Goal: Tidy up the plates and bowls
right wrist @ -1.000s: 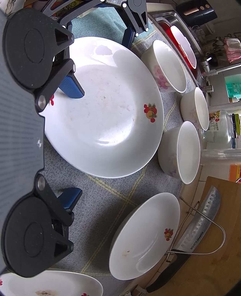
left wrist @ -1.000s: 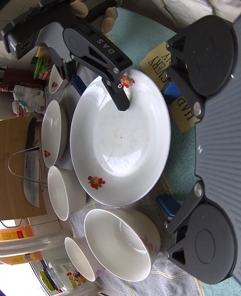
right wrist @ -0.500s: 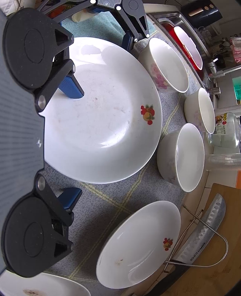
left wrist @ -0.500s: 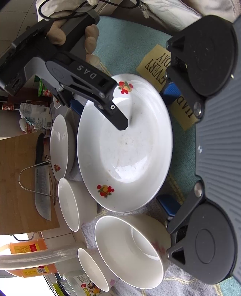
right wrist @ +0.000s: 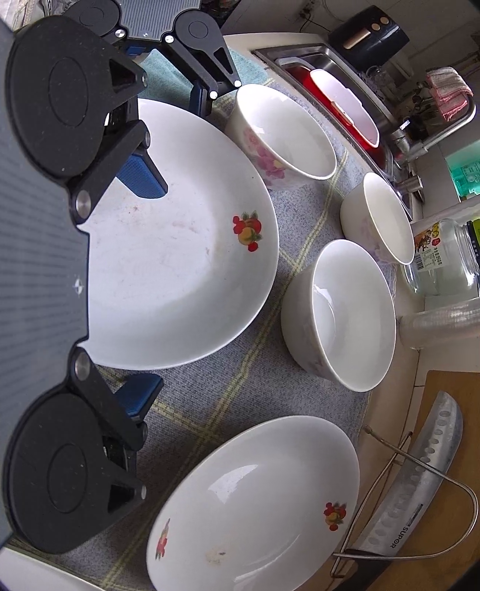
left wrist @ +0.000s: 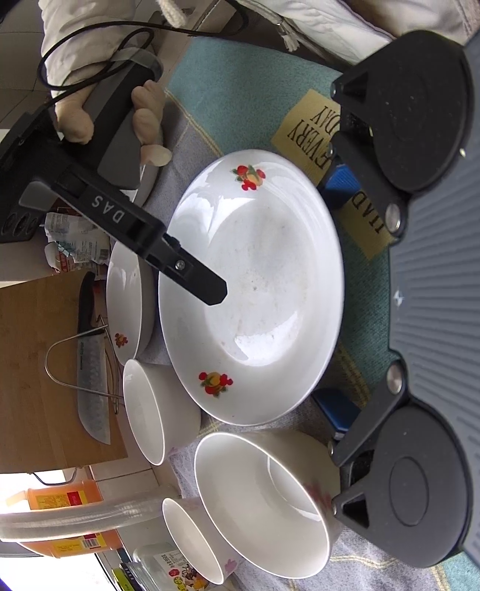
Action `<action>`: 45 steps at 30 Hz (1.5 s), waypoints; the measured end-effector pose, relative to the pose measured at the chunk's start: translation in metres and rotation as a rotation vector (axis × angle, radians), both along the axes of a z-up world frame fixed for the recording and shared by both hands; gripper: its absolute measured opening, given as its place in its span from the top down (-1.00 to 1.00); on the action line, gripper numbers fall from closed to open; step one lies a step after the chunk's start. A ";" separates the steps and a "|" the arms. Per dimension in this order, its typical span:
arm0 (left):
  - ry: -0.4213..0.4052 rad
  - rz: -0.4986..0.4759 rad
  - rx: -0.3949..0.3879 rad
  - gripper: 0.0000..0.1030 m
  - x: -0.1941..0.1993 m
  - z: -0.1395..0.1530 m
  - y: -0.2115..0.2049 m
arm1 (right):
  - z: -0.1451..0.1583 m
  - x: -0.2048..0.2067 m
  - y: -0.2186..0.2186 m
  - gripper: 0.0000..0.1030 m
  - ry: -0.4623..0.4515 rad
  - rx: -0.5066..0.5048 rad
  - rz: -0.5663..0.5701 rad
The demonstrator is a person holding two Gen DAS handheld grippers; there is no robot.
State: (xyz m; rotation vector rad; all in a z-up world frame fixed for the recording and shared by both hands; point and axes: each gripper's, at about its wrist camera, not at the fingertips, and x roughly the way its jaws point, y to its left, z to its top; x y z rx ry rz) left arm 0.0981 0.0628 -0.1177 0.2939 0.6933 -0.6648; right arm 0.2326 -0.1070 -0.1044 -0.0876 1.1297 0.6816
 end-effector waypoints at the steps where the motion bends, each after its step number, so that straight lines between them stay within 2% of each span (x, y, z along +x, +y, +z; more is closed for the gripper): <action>1: -0.004 -0.003 0.003 -0.99 0.000 0.000 0.000 | 0.001 0.001 0.000 -0.92 0.013 0.002 0.003; 6: -0.014 -0.017 0.008 -0.99 0.000 0.000 -0.001 | 0.003 0.011 0.000 -0.82 0.071 -0.011 0.003; 9: -0.013 -0.018 0.003 -0.99 0.000 0.000 0.000 | 0.004 0.016 -0.001 -0.70 0.107 0.001 0.012; 16: -0.020 -0.015 0.001 -0.99 0.000 -0.001 -0.001 | 0.004 0.022 0.002 -0.67 0.149 -0.009 0.004; 22: -0.043 -0.035 -0.003 -0.95 -0.004 -0.001 -0.001 | 0.004 0.022 0.002 -0.64 0.148 -0.018 0.016; 33: -0.033 -0.038 0.014 -0.94 -0.002 0.001 -0.003 | 0.005 0.017 0.000 -0.62 0.138 -0.017 0.022; 45: 0.009 -0.084 -0.006 -0.94 0.003 0.002 0.000 | 0.004 0.007 0.002 -0.62 0.081 -0.079 0.092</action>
